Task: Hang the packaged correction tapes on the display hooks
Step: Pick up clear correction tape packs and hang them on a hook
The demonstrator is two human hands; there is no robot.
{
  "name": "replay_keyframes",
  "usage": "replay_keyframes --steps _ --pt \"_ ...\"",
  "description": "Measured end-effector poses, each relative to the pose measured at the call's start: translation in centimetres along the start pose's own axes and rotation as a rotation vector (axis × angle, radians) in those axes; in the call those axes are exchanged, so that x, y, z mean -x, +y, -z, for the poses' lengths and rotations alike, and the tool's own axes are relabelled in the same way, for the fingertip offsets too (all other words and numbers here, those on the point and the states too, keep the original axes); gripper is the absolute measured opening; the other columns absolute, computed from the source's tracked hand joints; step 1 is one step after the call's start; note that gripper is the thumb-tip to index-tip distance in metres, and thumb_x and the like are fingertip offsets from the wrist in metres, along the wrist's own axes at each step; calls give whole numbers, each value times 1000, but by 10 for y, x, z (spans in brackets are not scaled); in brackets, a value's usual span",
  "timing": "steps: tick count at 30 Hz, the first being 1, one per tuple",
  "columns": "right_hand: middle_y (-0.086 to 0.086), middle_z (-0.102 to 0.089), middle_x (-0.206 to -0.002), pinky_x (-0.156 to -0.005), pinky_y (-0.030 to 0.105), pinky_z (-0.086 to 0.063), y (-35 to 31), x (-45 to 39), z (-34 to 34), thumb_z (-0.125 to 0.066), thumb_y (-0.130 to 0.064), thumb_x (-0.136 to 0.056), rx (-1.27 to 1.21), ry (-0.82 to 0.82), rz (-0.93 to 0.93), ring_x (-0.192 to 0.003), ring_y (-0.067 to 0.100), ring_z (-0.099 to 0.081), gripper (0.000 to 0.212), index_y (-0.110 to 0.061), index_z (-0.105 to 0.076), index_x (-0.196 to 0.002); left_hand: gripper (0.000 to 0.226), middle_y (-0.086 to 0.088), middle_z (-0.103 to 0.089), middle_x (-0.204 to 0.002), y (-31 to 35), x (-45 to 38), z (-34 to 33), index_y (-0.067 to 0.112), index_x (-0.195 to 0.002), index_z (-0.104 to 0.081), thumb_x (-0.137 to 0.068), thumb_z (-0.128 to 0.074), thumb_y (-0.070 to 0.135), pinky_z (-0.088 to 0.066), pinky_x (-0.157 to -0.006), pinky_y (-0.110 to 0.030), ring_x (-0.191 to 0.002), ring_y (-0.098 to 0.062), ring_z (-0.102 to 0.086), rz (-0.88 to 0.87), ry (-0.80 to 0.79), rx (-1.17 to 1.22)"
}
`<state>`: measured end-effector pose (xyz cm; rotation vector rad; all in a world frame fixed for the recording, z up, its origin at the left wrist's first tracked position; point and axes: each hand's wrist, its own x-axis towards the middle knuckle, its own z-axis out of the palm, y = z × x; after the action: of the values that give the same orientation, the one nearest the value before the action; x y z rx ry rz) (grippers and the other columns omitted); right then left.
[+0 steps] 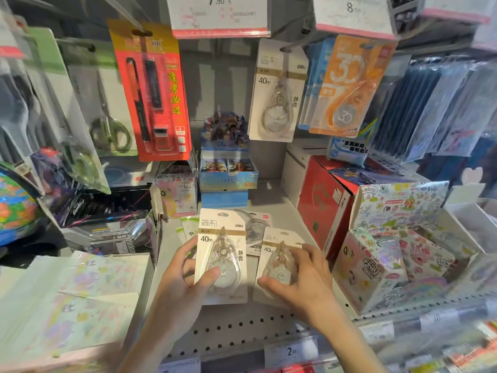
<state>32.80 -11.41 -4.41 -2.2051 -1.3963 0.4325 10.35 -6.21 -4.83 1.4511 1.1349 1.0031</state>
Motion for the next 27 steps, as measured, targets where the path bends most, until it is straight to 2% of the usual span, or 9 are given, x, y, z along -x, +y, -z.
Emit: replay_keyframes --steps 3,5,7,9,12,15,18,22,27 --pt "2 -24 -160 -120 34 -28 4 3 3 -88 -52 -71 -178 -11 47 -149 21 -28 93 -29 -41 -148 61 18 -76 -107 -1 0 1 47 -139 -40 -94 -72 20 -52 -76 -22 -91 0 -76 1 5 0" --pt "-4 -40 -145 -101 12 -38 8 5 4 -92 -43 -70 -256 -7 87 -124 4 -47 90 -32 -43 -145 59 28 -74 -98 -1 -1 1 46 -137 -40 -94 -72 19 -51 -76 -20 -91 1 -75 12 6 3" --pt "-13 -46 -129 -86 1 -35 9 8 5 -93 -36 -71 -333 -6 112 -106 -10 -46 83 -39 -45 -139 51 34 -74 -91 -1 -1 1 45 -131 -45 -95 -71 20 -51 -74 -18 -90 2 -76 12 1 -4" --pt "-16 -50 -127 -93 9 -40 8 9 8 -92 -28 -74 -413 -4 116 -110 -6 -51 73 -40 -49 -132 42 40 -73 -91 1 -2 2 46 -122 -52 -95 -70 19 -53 -68 -14 -87 3 -76 2 3 4" --pt "-8 -64 -125 -95 40 -57 2 8 14 -88 -14 -81 -581 8 94 -101 11 -68 64 -30 -55 -133 39 39 -73 -94 5 -3 5 46 -115 -55 -94 -71 17 -52 -62 -6 -83 3 -76 -10 19 44" --pt "-7 -65 -118 -95 29 -56 -8 7 19 -88 -14 -80 -595 52 128 -101 4 -68 82 -35 -41 -144 40 22 -78 -101 9 -4 9 38 -122 -59 -93 -73 13 -56 -64 -14 -85 -8 -79 -26 22 97" --pt "-11 -68 -116 -93 43 -60 -20 6 28 -88 -16 -80 -616 74 135 -103 12 -72 78 -35 -44 -141 41 15 -79 -106 17 -5 12 33 -124 -61 -92 -73 10 -57 -71 -15 -89 -6 -78 -91 23 127" --pt "-6 -74 -112 -67 52 -66 -34 3 51 -85 -11 -82 -681 94 197 -82 20 -80 66 -31 -50 -135 47 1 -78 -114 37 -7 9 28 -133 -56 -92 -74 12 -59 -83 -20 -103 -6 -75 -152 -6 155" --pt "-22 -74 -109 -72 52 -66 -36 -6 100 -84 -14 -85 -666 147 353 -89 20 -80 63 -50 -49 -124 45 18 -79 -107 77 -8 0 38 -127 -56 -92 -72 14 -60 -77 -19 -96 -9 -78 -273 -15 129"
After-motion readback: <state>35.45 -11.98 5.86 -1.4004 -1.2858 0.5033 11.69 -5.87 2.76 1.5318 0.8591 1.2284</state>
